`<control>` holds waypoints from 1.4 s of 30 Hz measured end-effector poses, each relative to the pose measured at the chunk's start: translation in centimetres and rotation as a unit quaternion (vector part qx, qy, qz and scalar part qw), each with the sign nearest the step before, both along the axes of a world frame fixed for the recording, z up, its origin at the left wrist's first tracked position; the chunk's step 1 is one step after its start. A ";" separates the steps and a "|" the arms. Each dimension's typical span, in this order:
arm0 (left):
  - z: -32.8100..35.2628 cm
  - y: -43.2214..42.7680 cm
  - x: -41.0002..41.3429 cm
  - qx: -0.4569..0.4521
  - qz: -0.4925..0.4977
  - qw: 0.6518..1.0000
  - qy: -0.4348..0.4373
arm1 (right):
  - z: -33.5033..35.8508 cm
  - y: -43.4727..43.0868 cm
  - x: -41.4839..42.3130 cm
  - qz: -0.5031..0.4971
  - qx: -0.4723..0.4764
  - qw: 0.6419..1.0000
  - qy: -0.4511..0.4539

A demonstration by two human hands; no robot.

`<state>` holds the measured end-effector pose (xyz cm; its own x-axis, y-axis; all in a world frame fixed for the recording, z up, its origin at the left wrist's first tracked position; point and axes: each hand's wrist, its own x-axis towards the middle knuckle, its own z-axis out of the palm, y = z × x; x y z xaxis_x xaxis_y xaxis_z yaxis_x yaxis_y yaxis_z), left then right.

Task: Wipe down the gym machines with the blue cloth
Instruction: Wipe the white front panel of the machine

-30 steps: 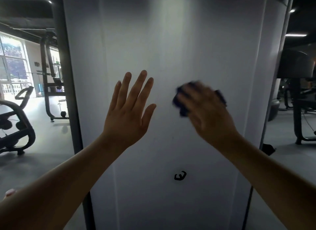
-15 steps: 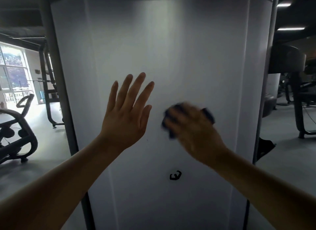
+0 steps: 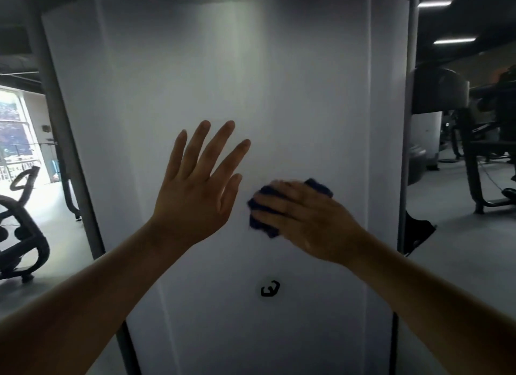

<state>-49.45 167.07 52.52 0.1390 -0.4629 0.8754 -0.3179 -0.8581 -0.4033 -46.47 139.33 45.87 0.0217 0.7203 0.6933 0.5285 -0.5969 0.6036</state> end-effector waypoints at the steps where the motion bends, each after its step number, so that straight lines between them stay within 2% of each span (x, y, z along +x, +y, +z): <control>1: 0.1 -0.1 -0.1 0.008 -0.001 1.000 -0.003 | 0.8 -0.8 -0.2 0.000 0.115 0.993 0.019; 3: 0.5 -0.8 -0.4 0.020 -0.003 1.000 -0.008 | 1.5 -0.9 -1.1 -0.008 0.350 0.934 0.071; 4: 0.6 -1.3 -0.4 0.026 -0.003 1.000 -0.007 | 1.2 -0.1 -1.4 -0.017 0.405 0.910 0.090; 5: 0.7 -1.8 -0.4 0.033 -0.001 0.999 -0.005 | 0.6 0.7 -1.5 -0.024 0.394 0.914 0.094; 6: 0.7 -2.3 -0.3 0.042 0.004 0.999 -0.002 | -0.3 1.1 -1.2 -0.020 0.320 0.944 0.083; 7: 0.6 -2.5 -0.2 0.051 0.009 0.999 -0.002 | -1.3 1.2 -1.0 -0.013 0.202 0.977 0.067; 8: 0.5 -2.6 0.0 0.057 0.014 0.998 -0.004 | -1.8 0.4 -0.8 -0.014 0.083 0.995 0.050; 9: 0.4 -2.5 0.2 0.060 0.018 0.998 -0.008 | -1.6 -0.7 -0.7 -0.011 0.024 0.999 0.035; 10: 0.3 -2.5 0.3 0.060 0.021 0.998 -0.013 | -0.9 -1.7 -0.5 -0.003 0.038 0.999 0.022; 11: 0.3 -2.4 0.3 0.059 0.022 0.998 -0.017 | -0.1 -2.6 -0.5 0.003 0.113 0.993 0.026; 12: 0.2 -2.5 0.3 0.057 0.021 0.998 -0.020 | 0.6 -3.2 -0.7 0.001 0.226 0.973 0.050; 13: 0.2 -2.6 0.3 0.052 0.021 0.998 -0.021 | 1.1 -3.3 -1.0 -0.006 0.340 0.937 0.082; 14: 0.1 -2.8 0.3 0.045 0.022 0.998 -0.021 | 1.2 -2.9 -1.3 -0.016 0.418 0.902 0.109; 15: 0.1 -3.1 0.3 0.039 0.023 0.999 -0.022 | 1.0 -2.3 -1.3 -0.022 0.445 0.887 0.120; 16: 0.2 -3.4 0.4 0.034 0.023 0.999 -0.023 | 0.4 -1.8 -1.2 -0.021 0.417 0.902 0.114; 18: 0.6 -3.8 0.5 0.032 0.022 0.999 -0.032 | -1.6 -1.7 -0.4 0.000 0.228 0.971 0.074; 19: 0.9 -4.0 0.5 0.038 0.022 0.998 -0.034 | -2.3 -2.3 -0.2 0.001 0.128 0.990 0.062; 20: 1.1 -4.3 0.4 0.048 0.022 0.998 -0.035 | -2.3 -3.2 0.0 -0.002 0.078 0.995 0.056; 21: 1.4 -4.6 0.3 0.058 0.022 0.997 -0.035 | -2.0 -3.8 0.1 -0.003 0.086 0.995 0.054; 22: 1.6 -4.9 0.3 0.066 0.022 0.997 -0.035 | -1.6 -4.2 0.0 -0.006 0.146 0.987 0.061; 23: 1.7 -5.2 0.3 0.072 0.024 0.997 -0.034 | -1.2 -4.2 -0.2 -0.008 0.233 0.970 0.075; 25: 1.8 -5.5 0.4 0.076 0.033 0.996 -0.030 | -0.9 -3.0 -1.0 -0.021 0.395 0.911 0.118; 26: 1.7 -5.6 0.4 0.077 0.039 0.996 -0.029 | -0.8 -2.0 -1.2 -0.024 0.430 0.893 0.131; 27: 1.7 -5.6 0.5 0.079 0.042 0.996 -0.028 | -1.0 -1.3 -1.1 -0.022 0.418 0.899 0.126; 28: 1.6 -5.5 0.5 0.082 0.044 0.995 -0.028 | -1.5 -1.2 -1.0 -0.014 0.359 0.927 0.108; 29: 1.7 -5.5 0.6 0.085 0.044 0.995 -0.028 | -1.8 -1.6 -0.8 -0.004 0.260 0.962 0.083; 30: 1.7 -5.5 0.6 0.085 0.043 0.995 -0.030 | -1.6 -2.6 -0.7 0.000 0.174 0.983 0.055; 31: 1.7 -5.6 0.6 0.083 0.041 0.995 -0.034 | -0.9 -3.8 -0.5 0.006 0.150 0.988 0.041; 32: 1.7 -5.7 0.7 0.079 0.040 0.995 -0.041 | -0.2 -4.7 -0.3 0.010 0.198 0.979 0.042; 33: 1.7 -5.8 0.7 0.075 0.039 0.995 -0.045 | 0.4 -5.3 -0.1 0.012 0.301 0.951 0.063; 35: 1.7 -6.0 0.7 0.073 0.037 0.996 -0.047 | 1.1 -4.9 -0.5 0.013 0.514 0.846 0.143; 36: 1.8 -6.2 0.7 0.077 0.034 0.995 -0.048 | 0.9 -4.2 -0.6 0.003 0.545 0.822 0.165; 37: 1.9 -6.6 0.7 0.084 0.031 0.995 -0.052 | 0.3 -3.7 -0.7 -0.008 0.521 0.838 0.163; 39: 2.3 -7.5 0.8 0.095 0.032 0.993 -0.057 | -1.3 -4.2 -0.3 -0.004 0.360 0.925 0.121; 40: 2.4 -8.0 0.9 0.096 0.036 0.993 -0.053 | -1.5 -5.3 0.1 -0.001 0.275 0.956 0.098; 41: 2.5 -8.5 1.1 0.092 0.041 0.994 -0.046 | -1.0 -6.4 0.4 -0.001 0.243 0.966 0.084; 42: 2.4 -8.9 1.3 0.085 0.045 0.995 -0.041 | -0.3 -7.3 0.8 -0.001 0.269 0.959 0.088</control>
